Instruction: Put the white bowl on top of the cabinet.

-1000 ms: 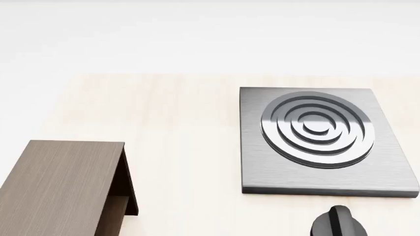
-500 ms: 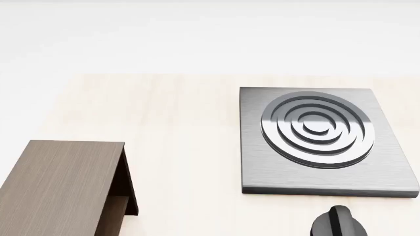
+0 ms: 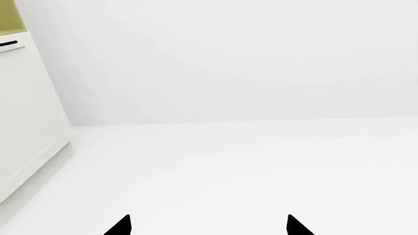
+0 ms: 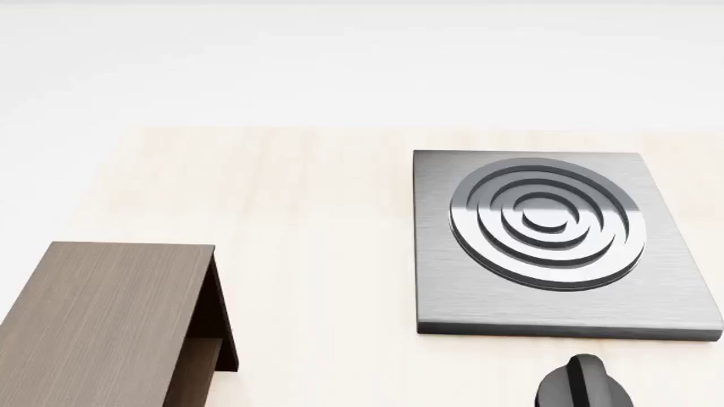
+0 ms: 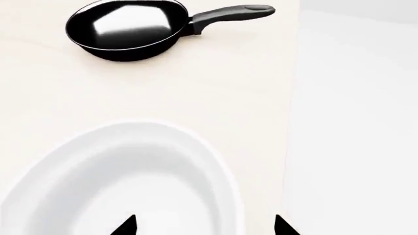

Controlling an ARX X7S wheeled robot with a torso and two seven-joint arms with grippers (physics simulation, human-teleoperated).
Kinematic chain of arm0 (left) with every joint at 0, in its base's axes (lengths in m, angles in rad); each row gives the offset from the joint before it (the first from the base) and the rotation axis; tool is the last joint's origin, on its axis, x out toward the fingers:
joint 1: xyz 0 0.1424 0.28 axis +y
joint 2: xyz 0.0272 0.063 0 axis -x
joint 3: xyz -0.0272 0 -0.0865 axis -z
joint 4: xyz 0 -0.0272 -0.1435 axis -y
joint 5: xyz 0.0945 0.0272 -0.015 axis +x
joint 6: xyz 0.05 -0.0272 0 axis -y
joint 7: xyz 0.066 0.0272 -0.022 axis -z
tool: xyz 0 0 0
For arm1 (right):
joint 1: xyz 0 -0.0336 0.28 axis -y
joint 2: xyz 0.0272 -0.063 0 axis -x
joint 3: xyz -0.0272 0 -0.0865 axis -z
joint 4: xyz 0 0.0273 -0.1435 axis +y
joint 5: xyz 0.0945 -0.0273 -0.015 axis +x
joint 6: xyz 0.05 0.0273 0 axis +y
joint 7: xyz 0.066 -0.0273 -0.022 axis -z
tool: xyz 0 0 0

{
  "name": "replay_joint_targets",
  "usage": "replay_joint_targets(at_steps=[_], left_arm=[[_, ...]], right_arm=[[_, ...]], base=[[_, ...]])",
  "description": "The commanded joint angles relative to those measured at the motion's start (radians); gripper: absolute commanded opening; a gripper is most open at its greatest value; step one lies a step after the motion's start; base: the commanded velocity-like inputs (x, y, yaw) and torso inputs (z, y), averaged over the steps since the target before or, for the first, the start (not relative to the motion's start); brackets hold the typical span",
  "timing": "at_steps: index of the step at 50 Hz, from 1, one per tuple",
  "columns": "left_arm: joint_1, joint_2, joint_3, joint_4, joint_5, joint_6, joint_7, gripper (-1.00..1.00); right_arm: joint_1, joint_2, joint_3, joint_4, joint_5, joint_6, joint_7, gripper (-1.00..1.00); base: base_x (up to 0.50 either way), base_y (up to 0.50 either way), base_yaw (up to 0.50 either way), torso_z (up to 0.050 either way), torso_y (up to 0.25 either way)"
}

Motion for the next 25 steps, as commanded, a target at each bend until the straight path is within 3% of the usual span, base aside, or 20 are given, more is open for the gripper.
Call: replay_joint_targets(at_steps=[1,25], left_arm=[[-0.002,0.0,0.001,-0.001,0.002,-0.002,0.0,1.0],[-0.004,-0.002,0.0,-0.001,-0.001,-0.005,0.001,1.0]], right_arm=[[-0.007,-0.005,-0.04,0.074,-0.056,-0.053,-0.03,1.0],[-0.03,-0.022,-0.031,0.202,-0.099,-0.132,-0.06,1.0]], base=[[0.0,0.0,0.0,0.0,0.0],[0.0,0.0,0.0,-0.001,0.0]])
